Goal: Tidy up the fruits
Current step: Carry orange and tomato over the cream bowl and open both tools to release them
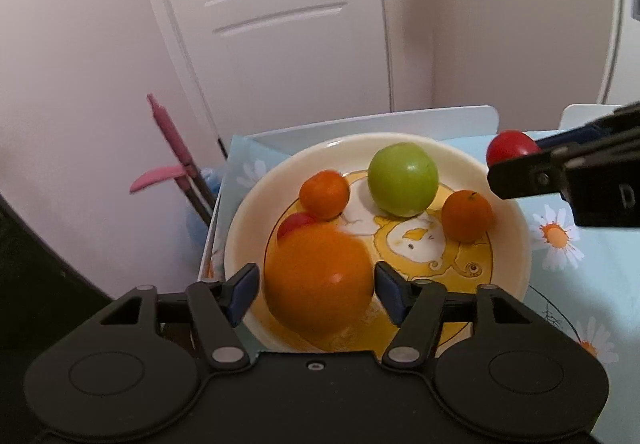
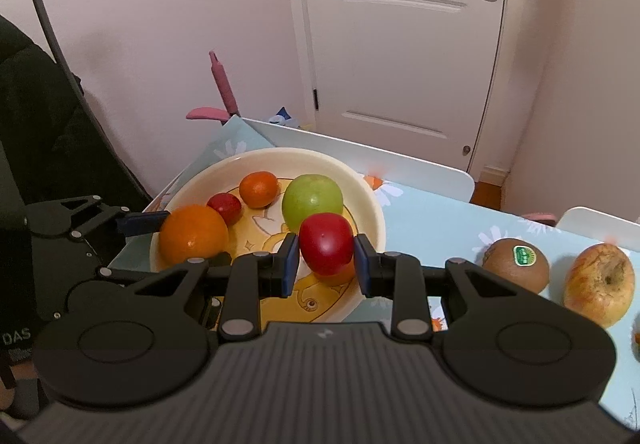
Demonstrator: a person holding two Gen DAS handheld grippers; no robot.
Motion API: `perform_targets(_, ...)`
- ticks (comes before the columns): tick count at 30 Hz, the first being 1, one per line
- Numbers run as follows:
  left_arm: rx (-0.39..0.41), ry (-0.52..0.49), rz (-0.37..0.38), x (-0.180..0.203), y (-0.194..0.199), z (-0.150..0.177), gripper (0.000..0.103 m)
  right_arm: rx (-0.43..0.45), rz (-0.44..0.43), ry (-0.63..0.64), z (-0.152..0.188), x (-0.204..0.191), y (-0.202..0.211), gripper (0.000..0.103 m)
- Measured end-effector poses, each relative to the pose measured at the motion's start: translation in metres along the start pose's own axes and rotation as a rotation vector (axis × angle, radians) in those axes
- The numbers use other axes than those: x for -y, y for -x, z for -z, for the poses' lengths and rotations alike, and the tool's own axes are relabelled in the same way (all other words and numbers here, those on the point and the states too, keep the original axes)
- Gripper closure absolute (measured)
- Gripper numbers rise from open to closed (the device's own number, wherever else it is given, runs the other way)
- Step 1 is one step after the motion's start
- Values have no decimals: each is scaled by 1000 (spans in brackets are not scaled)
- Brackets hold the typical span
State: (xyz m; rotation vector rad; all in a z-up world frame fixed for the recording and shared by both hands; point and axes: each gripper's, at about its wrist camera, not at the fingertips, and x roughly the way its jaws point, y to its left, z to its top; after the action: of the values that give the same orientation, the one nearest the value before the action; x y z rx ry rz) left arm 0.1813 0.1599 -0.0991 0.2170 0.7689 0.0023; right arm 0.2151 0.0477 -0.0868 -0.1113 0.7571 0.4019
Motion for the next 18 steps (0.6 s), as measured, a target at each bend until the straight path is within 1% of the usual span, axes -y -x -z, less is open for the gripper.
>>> perform_targets(2,19,-13,5,1,6,-1,5,5,5,1,-2,2,4,59)
perform_targets(5,17,-8,16,1,15,-1,4,8,-1,5,-5,5,9,59)
perform_targets(7,13,5,7,1,20,0,4,9,-10,21,-7,6,11,59)
perform_targets(13,-11,100,-27,-1,42,7,2,-10,-83,80,-9,4,11,59)
perform_targets(16,-27,144,-37,-2,53,12,0,-35,-123,114,-9,0,7,59)
perform_targets(18,-37,156,-59,-2,59,15,0,-61,-150,126,-8,-3,1,59)
